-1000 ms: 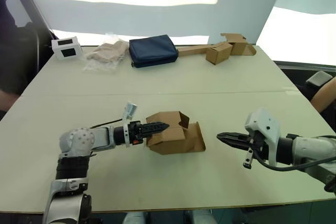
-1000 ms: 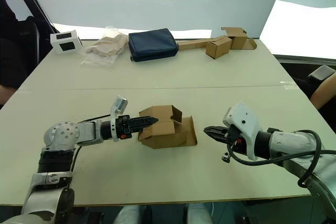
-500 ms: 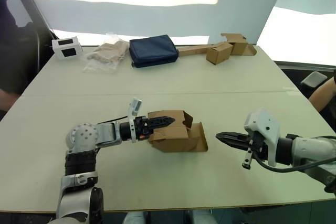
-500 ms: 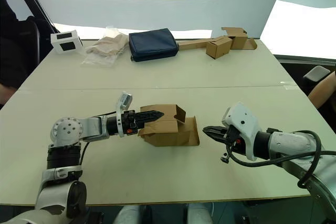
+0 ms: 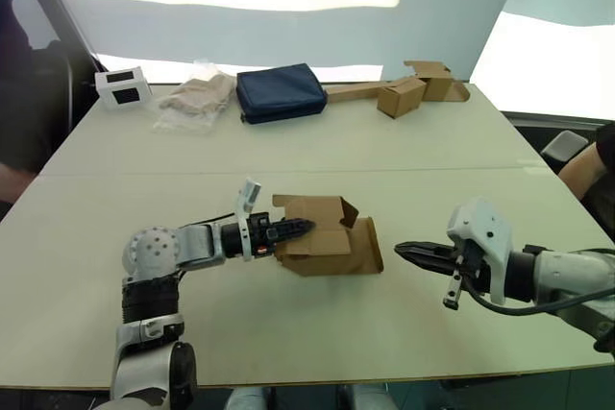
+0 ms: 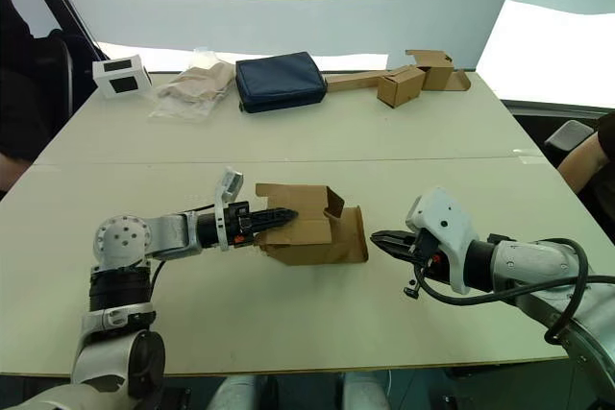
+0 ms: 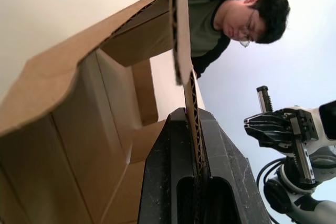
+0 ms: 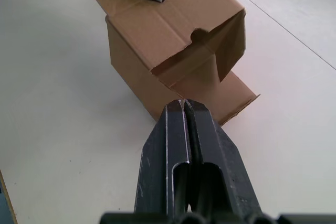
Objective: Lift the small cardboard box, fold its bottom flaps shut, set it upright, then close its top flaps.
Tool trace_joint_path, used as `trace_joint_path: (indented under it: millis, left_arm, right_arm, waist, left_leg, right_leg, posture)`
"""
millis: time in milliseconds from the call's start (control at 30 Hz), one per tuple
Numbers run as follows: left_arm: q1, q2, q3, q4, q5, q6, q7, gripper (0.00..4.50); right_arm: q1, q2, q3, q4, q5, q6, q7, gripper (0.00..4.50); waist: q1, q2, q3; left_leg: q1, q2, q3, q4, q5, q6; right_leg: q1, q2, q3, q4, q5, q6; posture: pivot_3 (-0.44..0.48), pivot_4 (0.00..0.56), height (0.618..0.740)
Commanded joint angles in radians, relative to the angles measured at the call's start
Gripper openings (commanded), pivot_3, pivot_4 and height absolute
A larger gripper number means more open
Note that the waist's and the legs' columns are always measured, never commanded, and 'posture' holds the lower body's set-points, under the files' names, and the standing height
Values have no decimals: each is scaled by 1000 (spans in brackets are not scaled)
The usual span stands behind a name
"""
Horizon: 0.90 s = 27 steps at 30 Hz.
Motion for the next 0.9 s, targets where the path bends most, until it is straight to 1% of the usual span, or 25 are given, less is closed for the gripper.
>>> trace_joint_path:
  millis: [33, 100, 167, 267, 400, 600, 733, 900]
  left_arm:
    - [14, 78, -55, -202, -17, -102, -111, 40]
    - [65, 163, -150, -290, 76, -245, -232, 40]
    - [101, 228, -224, -315, 163, -380, -329, 40]
    - [133, 293, -283, -260, 284, -596, -463, 40]
    - [152, 332, -327, -158, 404, -828, -599, 40]
    - [154, 332, -332, -71, 449, -956, -686, 40]
    - [153, 331, -328, -23, 461, -1006, -725, 40]
    - [153, 333, -325, 4, 464, -1036, -757, 40]
  right_arm:
    - [-46, 37, -30, 3, 17, -17, -39, 0]
    - [-98, 80, -22, 34, 17, -20, -85, 0]
    - [-136, 112, -10, 54, 8, -20, -116, 0]
    - [-227, 193, 32, 118, -44, -40, -198, 0]
    - [-332, 294, 96, 190, -99, -60, -266, 0]
    - [-387, 394, 198, 232, -149, -78, -291, 0]
    - [-378, 446, 259, 261, -193, -101, -287, 0]
    - [-374, 493, 301, 284, -237, -118, -288, 0]
  waist:
    - [1, 0, 0]
    - [-1, 0, 0]
    - [1, 2, -1]
    - [3, 1, -1]
    - [3, 2, -1]
    - [2, 2, -1]
    - [1, 2, -1]
    - [0, 2, -1]
  left_leg:
    - [0, 0, 0, 0, 0, 0]
    - [0, 0, 0, 0, 0, -1]
    - [1, 0, 1, -1, 1, -1]
    - [1, 0, 2, -1, 1, -2]
    - [0, 0, 3, -1, 1, -2]
    - [-3, 1, 3, -2, 1, -1]
    - [-3, 1, 3, -2, 1, -1]
    - [-3, 1, 3, -2, 1, -1]
  right_leg:
    - [0, 0, 0, 0, 0, 0]
    - [0, 0, 0, 0, -1, -2]
    - [0, -1, 1, 0, -1, -2]
    - [0, -1, 1, 0, -1, -3]
    - [0, -1, 1, -3, -1, -4]
    - [-2, -1, 0, -5, 0, -3]
    - [-2, -1, 0, -5, 1, -2]
    - [-2, -1, -1, -5, 1, -1]
  posture:
    - [0, 150, 740]
    - [0, 150, 740]
    - [0, 150, 740]
    - [0, 150, 740]
    - [0, 150, 740]
    - [0, 150, 740]
    - [0, 150, 740]
    - [0, 150, 740]
